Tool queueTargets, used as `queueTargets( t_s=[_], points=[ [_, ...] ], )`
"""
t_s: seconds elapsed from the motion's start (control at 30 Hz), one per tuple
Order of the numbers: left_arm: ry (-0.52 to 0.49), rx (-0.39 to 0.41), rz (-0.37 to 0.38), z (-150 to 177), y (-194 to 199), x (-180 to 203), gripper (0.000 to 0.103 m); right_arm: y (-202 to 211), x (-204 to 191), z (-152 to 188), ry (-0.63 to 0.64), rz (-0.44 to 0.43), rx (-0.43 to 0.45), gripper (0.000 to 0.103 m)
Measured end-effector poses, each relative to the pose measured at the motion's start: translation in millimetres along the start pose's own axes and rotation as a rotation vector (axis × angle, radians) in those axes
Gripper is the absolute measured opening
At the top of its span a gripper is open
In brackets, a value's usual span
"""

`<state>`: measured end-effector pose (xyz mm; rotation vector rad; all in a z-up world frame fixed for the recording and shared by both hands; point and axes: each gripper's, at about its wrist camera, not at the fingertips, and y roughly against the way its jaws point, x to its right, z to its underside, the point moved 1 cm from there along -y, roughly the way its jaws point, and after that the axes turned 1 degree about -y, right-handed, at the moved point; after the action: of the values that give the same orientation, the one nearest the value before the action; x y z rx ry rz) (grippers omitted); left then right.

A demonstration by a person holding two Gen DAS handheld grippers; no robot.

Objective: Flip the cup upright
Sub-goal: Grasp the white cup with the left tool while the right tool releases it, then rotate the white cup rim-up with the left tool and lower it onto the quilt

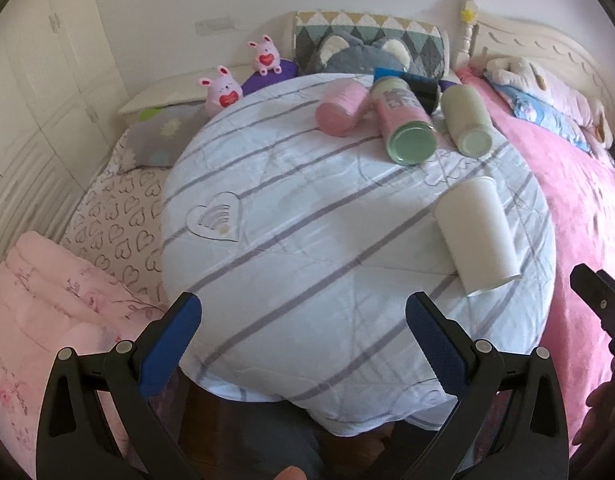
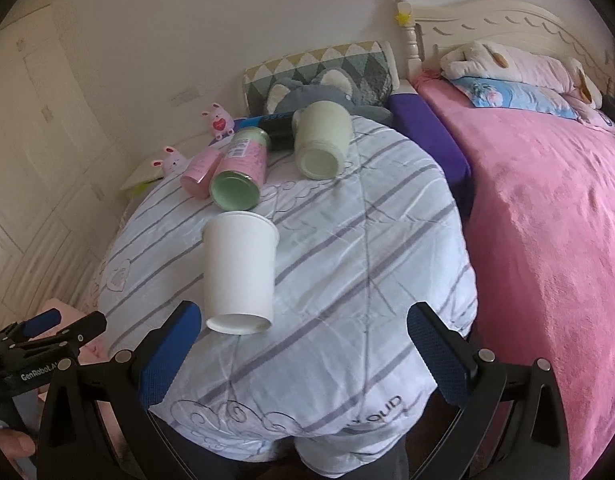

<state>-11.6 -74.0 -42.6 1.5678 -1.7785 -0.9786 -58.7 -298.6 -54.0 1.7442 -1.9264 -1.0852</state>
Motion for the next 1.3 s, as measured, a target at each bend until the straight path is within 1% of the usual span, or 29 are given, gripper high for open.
queueTargets(
  t_s=[0.1, 0.23, 0.33, 0.37, 0.47, 0.53, 0.63, 0.73, 0.83, 0.93, 1.0, 1.03, 1.07, 1.1, 1.13, 1.17, 1.23, 1.3],
  points=[
    [0.004, -0.027, 0.037, -4, -3, 16, 0.103, 4, 15, 0, -0.019, 0.012, 0.006, 0.103],
    [-0.014, -0.071, 0.082, -12, -11, 47, 0.103, 7, 39, 2, -0.05, 0.026, 0.005, 0.103],
    [-0.005, -0.089, 0.103, -20, -17, 67, 0.103, 6, 61, 4, -0.079, 0.031, 0.003, 0.103],
    [0.002, -0.103, 0.122, -24, -21, 76, 0.103, 6, 65, 3, -0.084, 0.031, 0.0, 0.103],
    [0.014, -0.142, 0.143, -33, -33, 96, 0.103, 1, 81, 2, -0.104, 0.03, -0.01, 0.103],
    [0.021, -0.168, 0.14, -37, -40, 105, 0.103, -3, 89, 3, -0.114, 0.027, -0.017, 0.103],
    [0.075, -0.195, 0.15, -45, -54, 113, 0.103, -11, 103, 5, -0.14, 0.032, -0.035, 0.103],
    [0.143, -0.26, 0.165, -49, -76, 117, 0.103, -20, 113, 9, -0.163, 0.018, -0.056, 0.103],
    [0.213, -0.303, 0.171, -49, -93, 116, 0.103, -24, 119, 11, -0.171, 0.015, -0.067, 0.103],
    [0.254, -0.33, 0.183, -49, -103, 114, 0.103, -26, 124, 10, -0.175, 0.01, -0.072, 0.103],
    [0.27, -0.364, 0.206, -48, -111, 114, 0.102, -31, 127, 12, -0.177, 0.017, -0.086, 0.103],
    [0.278, -0.382, 0.213, -47, -113, 114, 0.097, -35, 128, 13, -0.179, 0.022, -0.096, 0.103],
    [0.282, -0.384, 0.215, -47, -113, 112, 0.091, -37, 129, 14, -0.181, 0.021, -0.102, 0.103],
    [0.281, -0.378, 0.217, -48, -112, 110, 0.088, -38, 129, 16, -0.183, 0.021, -0.109, 0.103],
    [0.274, -0.366, 0.224, -49, -109, 108, 0.079, -38, 129, 17, -0.184, 0.022, -0.112, 0.103],
    [0.266, -0.361, 0.234, -49, -109, 105, 0.065, -39, 130, 18, -0.185, 0.026, -0.115, 0.103],
    [0.262, -0.358, 0.272, -50, -106, 98, 0.065, -39, 129, 20, -0.184, 0.034, -0.121, 0.103],
    [0.246, -0.331, 0.283, -51, -103, 90, 0.065, -39, 128, 21, -0.188, 0.038, -0.121, 0.103]
  ],
)
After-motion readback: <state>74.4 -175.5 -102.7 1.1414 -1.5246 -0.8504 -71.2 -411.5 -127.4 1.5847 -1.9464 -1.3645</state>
